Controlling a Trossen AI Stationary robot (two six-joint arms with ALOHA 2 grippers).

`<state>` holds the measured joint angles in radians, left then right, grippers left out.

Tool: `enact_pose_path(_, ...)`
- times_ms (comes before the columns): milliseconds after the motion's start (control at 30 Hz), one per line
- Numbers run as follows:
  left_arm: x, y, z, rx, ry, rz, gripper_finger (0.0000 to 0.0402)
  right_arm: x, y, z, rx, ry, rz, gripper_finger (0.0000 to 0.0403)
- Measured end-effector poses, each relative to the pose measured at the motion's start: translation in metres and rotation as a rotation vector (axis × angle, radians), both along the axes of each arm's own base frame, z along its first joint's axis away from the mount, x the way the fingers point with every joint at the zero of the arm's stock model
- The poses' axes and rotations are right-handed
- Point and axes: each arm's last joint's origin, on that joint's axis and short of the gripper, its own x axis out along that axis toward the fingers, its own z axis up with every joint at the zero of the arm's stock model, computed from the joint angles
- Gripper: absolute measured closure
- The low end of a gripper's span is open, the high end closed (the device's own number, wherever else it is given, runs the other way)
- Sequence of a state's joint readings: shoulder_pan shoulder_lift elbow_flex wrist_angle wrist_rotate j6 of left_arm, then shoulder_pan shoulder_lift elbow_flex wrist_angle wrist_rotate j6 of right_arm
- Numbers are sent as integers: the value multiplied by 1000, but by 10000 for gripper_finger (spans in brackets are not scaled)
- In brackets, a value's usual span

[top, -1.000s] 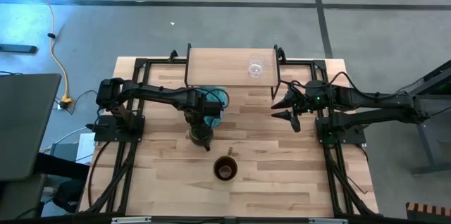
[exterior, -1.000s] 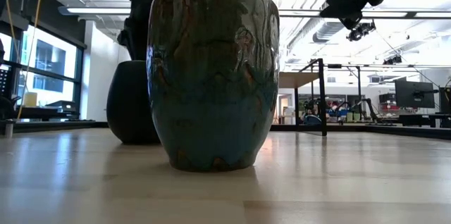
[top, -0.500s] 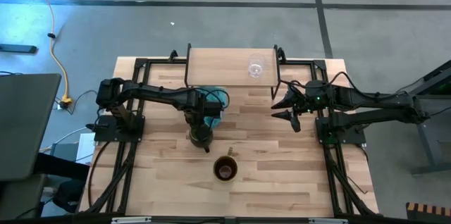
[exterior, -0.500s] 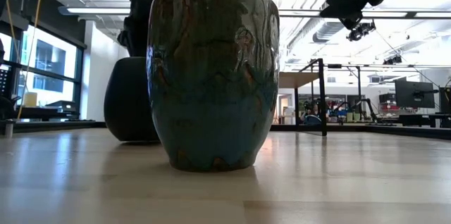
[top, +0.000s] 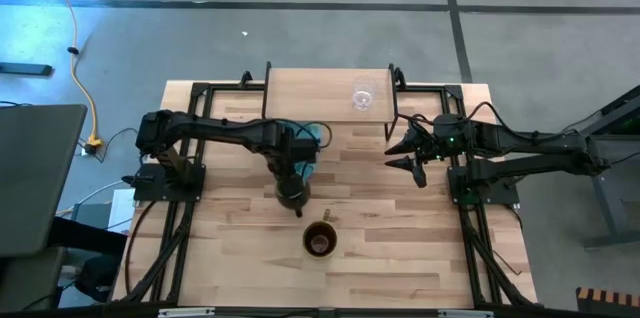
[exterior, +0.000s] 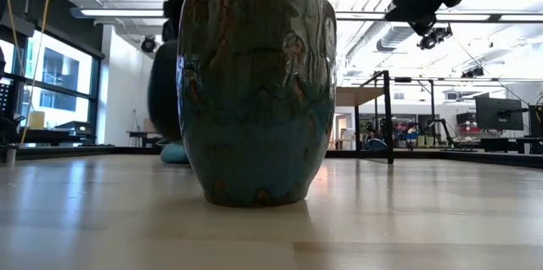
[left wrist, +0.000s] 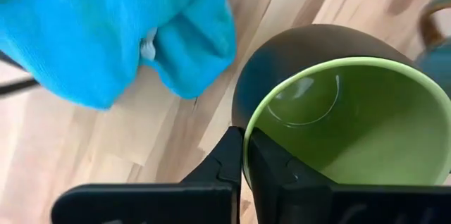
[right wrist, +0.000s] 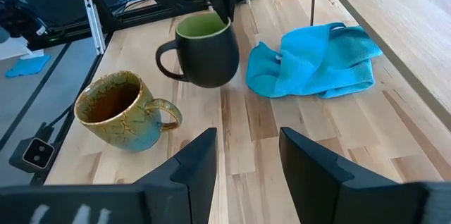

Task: Stack small to large cups/mugs on shelf
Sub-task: Put the black mug on the shelf

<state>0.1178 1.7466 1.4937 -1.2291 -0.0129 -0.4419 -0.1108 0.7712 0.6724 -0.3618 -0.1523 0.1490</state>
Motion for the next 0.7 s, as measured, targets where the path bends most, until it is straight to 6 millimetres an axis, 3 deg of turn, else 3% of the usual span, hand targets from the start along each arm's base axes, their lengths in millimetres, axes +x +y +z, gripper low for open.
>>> enact_pose_path(300, 3, 5, 36, 99, -44, -61, 401, 0, 0, 0, 0, 0, 0, 258)
enact_pose_path(700, -11, 46, 90, 167, -90, -85, 401, 0, 0, 0, 32, 1, -15, 258)
